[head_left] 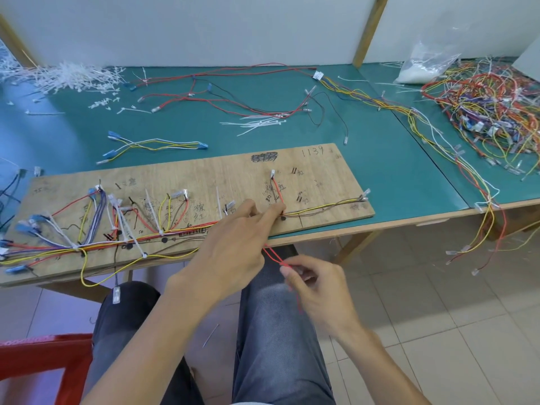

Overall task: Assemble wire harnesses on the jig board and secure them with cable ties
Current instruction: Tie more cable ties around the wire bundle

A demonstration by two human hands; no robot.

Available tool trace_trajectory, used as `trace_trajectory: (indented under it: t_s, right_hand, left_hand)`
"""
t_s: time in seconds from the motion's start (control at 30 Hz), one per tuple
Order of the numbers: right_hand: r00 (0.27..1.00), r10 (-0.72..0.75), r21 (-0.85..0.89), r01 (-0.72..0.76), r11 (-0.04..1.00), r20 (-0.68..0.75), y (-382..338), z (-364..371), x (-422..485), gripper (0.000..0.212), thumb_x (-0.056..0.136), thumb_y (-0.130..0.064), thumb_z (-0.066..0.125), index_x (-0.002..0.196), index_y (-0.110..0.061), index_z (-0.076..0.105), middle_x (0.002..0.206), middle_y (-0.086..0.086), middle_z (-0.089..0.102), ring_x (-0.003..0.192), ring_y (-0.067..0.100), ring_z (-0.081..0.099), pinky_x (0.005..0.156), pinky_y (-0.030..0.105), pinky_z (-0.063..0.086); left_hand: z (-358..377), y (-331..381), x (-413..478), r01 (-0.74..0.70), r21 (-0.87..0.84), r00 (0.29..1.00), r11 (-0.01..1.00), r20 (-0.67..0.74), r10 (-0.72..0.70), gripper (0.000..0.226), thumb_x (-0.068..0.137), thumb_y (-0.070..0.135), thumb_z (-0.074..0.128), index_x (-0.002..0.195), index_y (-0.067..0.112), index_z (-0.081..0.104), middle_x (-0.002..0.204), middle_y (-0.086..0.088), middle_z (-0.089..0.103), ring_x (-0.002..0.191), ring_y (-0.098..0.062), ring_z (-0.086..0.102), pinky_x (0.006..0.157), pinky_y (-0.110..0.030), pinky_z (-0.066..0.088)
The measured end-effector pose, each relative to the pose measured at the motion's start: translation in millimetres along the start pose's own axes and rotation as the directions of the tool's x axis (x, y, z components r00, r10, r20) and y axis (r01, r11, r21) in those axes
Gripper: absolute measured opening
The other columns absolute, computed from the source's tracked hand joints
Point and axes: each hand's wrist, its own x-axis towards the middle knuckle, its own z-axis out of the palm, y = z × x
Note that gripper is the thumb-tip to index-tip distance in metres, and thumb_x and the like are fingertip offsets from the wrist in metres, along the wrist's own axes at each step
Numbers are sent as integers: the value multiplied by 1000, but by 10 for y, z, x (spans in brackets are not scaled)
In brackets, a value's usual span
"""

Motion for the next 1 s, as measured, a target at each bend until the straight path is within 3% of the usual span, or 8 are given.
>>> trace_trajectory:
  t_s: [0.1,0.17,0.3,0.43,0.53,0.63,0.83,1.0]
  right_hand:
    - [998,8,80,-3,997,-66,-23,-65,18,12,100,-19,74,93,-27,80,71,-1,71,54,14,66,58,32,56]
    - [997,-6,72,11,997,-72,-45,-135,29,11,101,-23,72,96,-28,81,71,-4,71,56,9,65,59,23,50]
    - [999,2,149,6,989,-52,-100,-216,43,13,102,-33,69,101,-29,81,68,1,71,60,14,63,59,31,49]
    - [995,-3,138,17,990,-104,-194,-287,98,10,100,-38,71,101,-38,81,77,8,73,70,32,64,63,41,50]
    - [992,-23,80,33,996,-123,-233,-346,142,6,98,-38,75,98,-39,80,73,2,72,60,12,55,59,32,45]
    - [990,-89,32,93,995,-108,-304,-418,149,6,95,-35,77,99,-33,82,88,-10,77,74,9,67,67,35,55]
    - [985,-158,-100,164,981,63,-342,-605,149,11,92,-33,81,103,-34,85,99,-14,71,84,2,61,64,11,36]
    - [993,-118,-71,120,990,25,-348,-648,253,22,100,-45,67,95,-31,83,92,-11,71,73,4,54,64,17,36]
  left_hand:
    - [-32,-46,22,15,-64,997,998,81,-10,97,79,0,59,155,44,17,97,13,34,82,-10,28,53,-25,24]
    - [-54,-84,25,33,-132,994,991,105,-19,102,79,-4,55,155,49,12,98,16,31,80,-11,31,57,-29,36]
    - [-59,-134,20,54,-175,997,983,70,-42,75,93,4,58,145,48,26,112,7,49,102,-23,58,83,-44,53]
    - [-54,-96,-5,40,-169,999,985,-4,-42,48,101,23,59,141,43,41,112,5,56,106,-22,59,87,-41,51]
    - [-58,-89,-11,52,-188,998,981,-33,-59,37,101,23,59,134,38,53,110,6,59,106,-19,57,89,-40,50]
    - [-48,-100,-11,64,-194,997,979,-36,-73,24,101,23,59,124,31,61,110,7,59,105,-18,59,90,-40,49]
    - [-51,-123,-48,3,-220,999,975,-41,-13,32,94,17,66,125,21,64,107,11,62,105,-15,57,92,-41,50]
    - [-63,-123,-94,-53,-193,998,980,-37,47,36,94,27,64,129,31,63,130,13,64,118,-11,50,98,-36,49]
